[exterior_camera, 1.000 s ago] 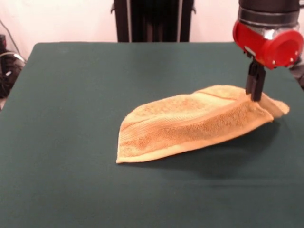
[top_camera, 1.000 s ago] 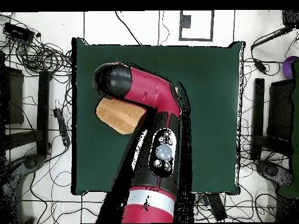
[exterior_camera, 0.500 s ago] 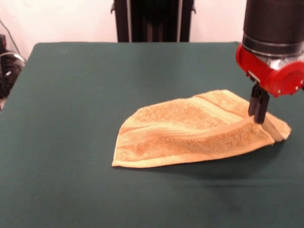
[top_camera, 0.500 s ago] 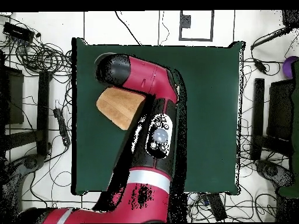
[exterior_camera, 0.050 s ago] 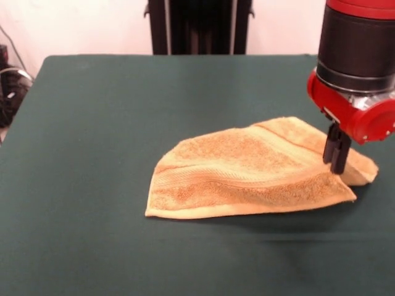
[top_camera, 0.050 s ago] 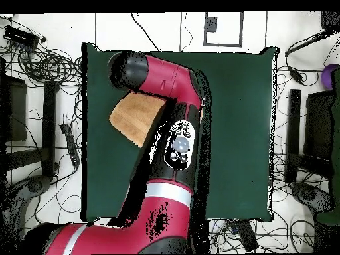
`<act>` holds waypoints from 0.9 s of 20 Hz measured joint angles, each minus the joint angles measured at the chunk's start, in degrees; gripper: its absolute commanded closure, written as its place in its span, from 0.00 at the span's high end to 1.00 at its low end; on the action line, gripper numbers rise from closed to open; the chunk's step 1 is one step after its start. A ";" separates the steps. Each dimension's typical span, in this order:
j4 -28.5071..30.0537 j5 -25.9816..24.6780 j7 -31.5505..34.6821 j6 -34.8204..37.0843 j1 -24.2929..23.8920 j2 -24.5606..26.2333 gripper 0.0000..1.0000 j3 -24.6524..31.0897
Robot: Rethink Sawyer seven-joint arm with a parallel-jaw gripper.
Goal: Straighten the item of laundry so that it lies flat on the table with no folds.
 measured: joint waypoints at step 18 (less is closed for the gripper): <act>-12.72 3.54 1.00 10.98 -0.75 3.07 0.00 -2.58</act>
